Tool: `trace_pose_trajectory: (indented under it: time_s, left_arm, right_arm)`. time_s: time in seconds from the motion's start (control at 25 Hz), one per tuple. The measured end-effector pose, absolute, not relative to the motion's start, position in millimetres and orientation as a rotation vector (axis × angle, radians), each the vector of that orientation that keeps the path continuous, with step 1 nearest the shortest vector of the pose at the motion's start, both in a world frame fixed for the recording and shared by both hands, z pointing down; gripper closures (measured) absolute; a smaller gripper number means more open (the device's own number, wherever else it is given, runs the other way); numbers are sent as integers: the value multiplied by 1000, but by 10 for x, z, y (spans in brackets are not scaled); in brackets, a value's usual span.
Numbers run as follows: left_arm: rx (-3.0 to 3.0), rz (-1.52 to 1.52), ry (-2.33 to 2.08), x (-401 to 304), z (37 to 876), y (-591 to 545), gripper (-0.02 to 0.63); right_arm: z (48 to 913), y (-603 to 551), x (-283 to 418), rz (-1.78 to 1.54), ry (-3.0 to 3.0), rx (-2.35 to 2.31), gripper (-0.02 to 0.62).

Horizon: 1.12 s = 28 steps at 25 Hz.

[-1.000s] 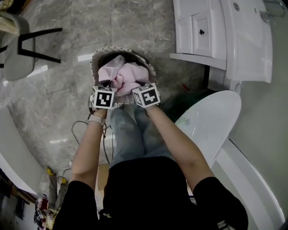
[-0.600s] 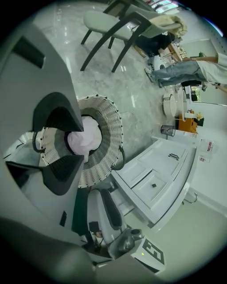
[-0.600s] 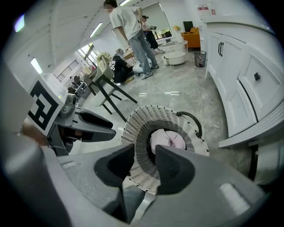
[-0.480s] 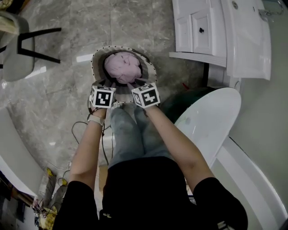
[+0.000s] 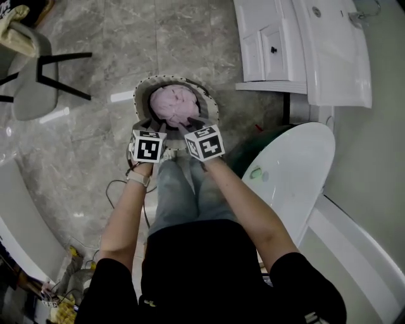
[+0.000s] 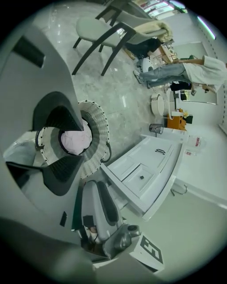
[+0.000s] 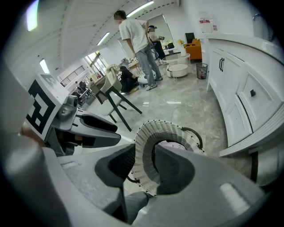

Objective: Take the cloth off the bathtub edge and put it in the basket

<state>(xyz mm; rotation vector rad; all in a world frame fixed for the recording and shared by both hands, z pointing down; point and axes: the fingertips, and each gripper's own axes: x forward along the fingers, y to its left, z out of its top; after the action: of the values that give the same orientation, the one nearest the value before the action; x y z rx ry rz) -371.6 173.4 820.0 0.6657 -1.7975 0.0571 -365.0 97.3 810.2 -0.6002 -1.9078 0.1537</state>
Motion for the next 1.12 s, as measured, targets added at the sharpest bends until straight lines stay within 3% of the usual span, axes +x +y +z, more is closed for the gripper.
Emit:
trace_pose_trajectory:
  time_s: [0.2, 0.36, 1.12]
  left_arm:
    - [696, 41, -1854, -3720, 7690, 1680, 467]
    - [708, 48, -1926, -3723, 7302, 1673, 588]
    - [925, -40, -2209, -3618, 5284, 1516, 592]
  right_arm:
    - [7682, 957, -3669, 191, -1985, -577, 538]
    - [7372, 957, -3637, 202, -2036, -571, 594]
    - [5333, 799, -3441, 384, -2382, -543, 599]
